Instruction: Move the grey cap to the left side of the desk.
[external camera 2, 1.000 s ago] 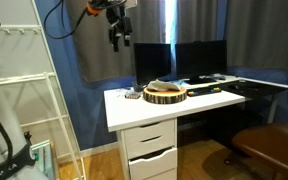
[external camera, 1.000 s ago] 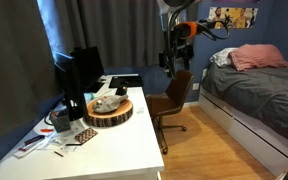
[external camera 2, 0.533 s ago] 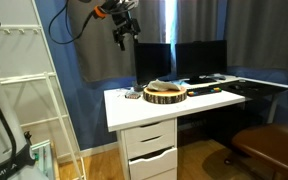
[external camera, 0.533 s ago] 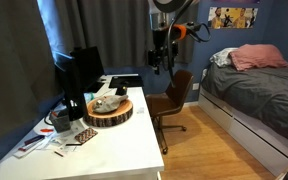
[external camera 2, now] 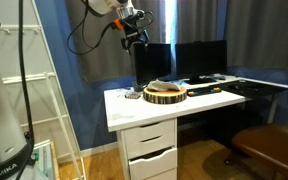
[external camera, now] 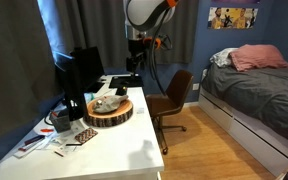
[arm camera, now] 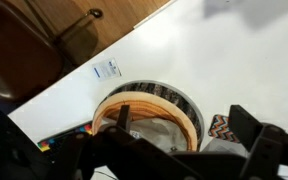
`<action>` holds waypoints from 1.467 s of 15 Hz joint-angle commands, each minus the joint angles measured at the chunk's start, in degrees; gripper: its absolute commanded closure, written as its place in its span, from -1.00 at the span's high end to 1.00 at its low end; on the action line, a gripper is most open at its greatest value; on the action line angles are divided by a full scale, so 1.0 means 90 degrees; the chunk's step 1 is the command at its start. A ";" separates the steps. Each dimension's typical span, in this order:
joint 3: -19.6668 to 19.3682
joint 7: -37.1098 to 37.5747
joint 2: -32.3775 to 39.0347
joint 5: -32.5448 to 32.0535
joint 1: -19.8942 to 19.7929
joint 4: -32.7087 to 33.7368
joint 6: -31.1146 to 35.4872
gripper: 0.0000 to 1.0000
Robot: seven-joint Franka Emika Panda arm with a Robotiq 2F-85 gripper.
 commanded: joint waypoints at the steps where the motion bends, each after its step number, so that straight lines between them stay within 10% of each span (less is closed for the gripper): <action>1: -0.0050 -0.0834 0.1092 -0.0478 0.0312 0.1032 0.0051 1.00; 10: -0.0139 -0.2809 0.2989 -0.1283 0.0767 0.2795 0.0530 1.00; 22: -0.0127 -0.2753 0.2759 -0.0995 0.0678 0.2427 0.0576 1.00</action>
